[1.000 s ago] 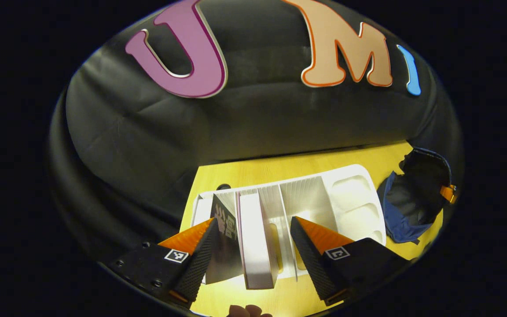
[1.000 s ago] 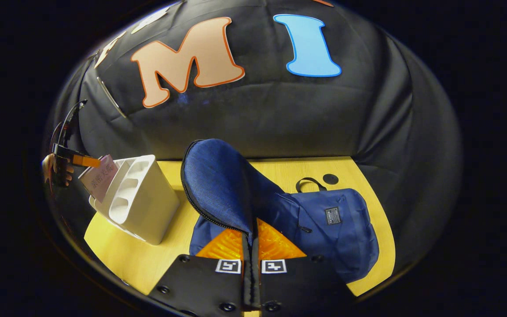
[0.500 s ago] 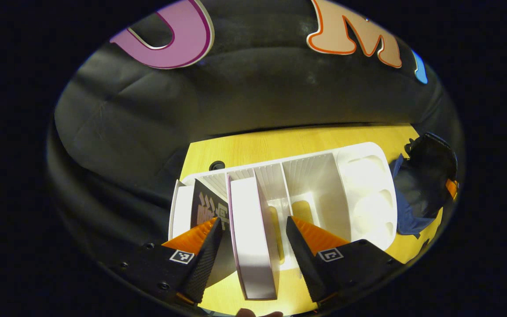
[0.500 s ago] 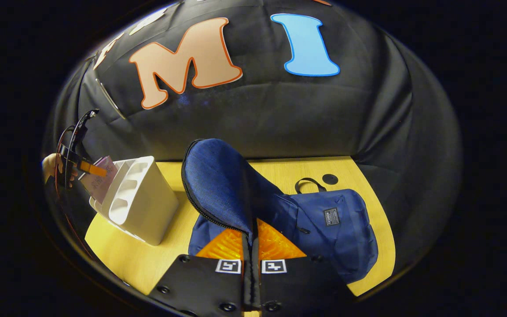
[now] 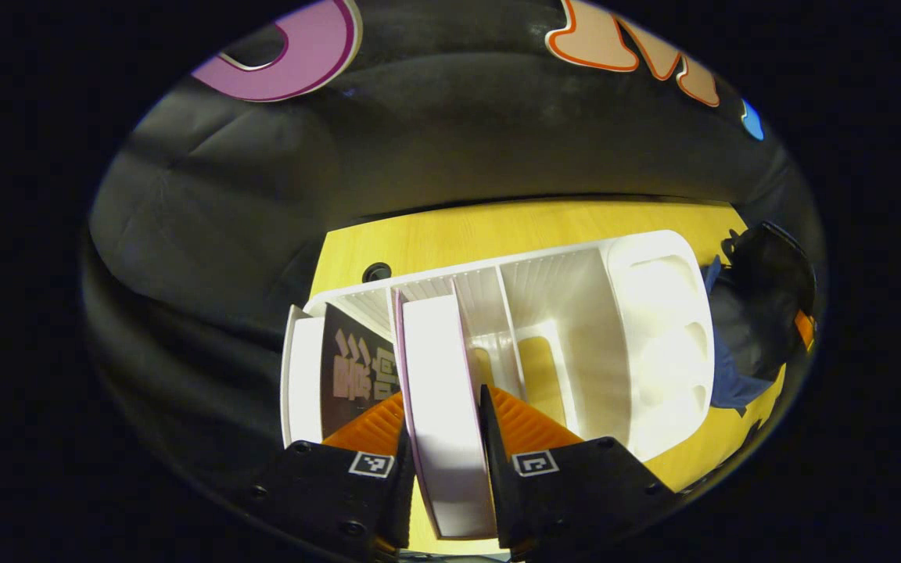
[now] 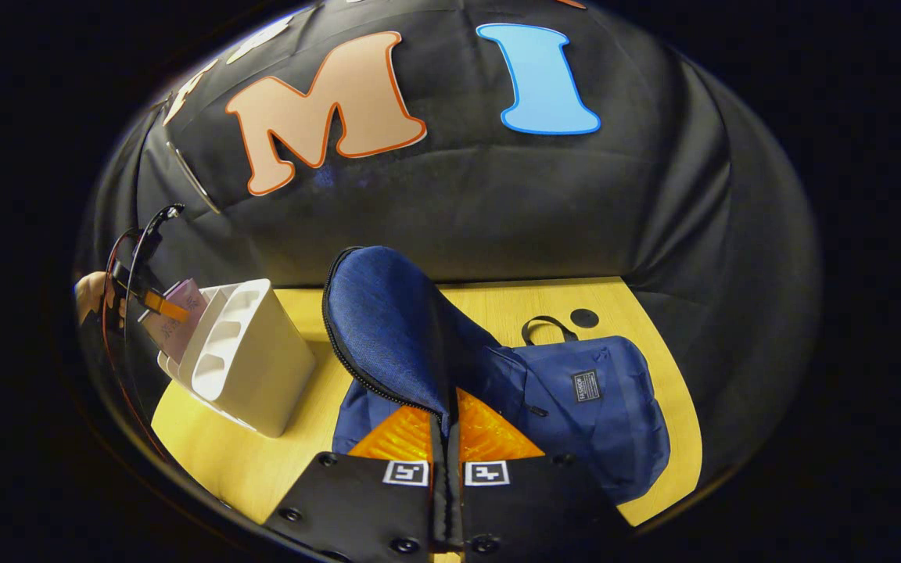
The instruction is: Open the schoolbag, grab two books from the bookshelf and put them into the schoolbag.
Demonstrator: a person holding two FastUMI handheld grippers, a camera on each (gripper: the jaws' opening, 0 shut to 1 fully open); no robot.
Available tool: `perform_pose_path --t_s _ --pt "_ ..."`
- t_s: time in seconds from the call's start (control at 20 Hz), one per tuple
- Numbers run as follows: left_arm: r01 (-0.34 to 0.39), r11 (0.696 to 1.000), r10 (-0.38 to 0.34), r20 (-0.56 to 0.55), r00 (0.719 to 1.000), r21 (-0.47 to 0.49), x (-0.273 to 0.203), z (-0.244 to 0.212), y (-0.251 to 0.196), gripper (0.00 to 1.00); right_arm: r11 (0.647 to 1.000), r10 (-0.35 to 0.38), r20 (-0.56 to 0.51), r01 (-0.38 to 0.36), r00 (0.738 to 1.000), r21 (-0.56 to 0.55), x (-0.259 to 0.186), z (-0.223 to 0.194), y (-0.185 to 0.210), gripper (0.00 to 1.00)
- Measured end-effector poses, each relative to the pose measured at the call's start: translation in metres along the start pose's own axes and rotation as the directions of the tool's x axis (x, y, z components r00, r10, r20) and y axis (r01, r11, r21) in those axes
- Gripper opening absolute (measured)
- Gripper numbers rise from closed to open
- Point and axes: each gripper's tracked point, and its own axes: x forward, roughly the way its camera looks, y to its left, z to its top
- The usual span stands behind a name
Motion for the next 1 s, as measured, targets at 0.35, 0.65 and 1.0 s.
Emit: perform_pose_path --t_s 0.35,0.65,1.0 --pt "0.033 0.999 -0.034 -0.019 0.999 -0.006 -0.004 -0.001 -0.007 0.33 1.0 -0.002 0.006 0.002 1.0 0.0 -0.001 -0.001 0.0 0.03" --pt "0.03 0.999 -0.03 0.018 0.999 -0.011 -0.02 0.006 0.006 0.34 1.0 -0.008 0.01 0.008 1.0 0.008 -0.001 0.0 -0.001 0.03" --pt "0.06 0.994 -0.054 0.061 0.997 -0.089 -0.046 0.01 0.026 0.32 1.0 -0.011 0.011 0.011 1.0 0.003 -0.002 0.001 -0.001 0.03"
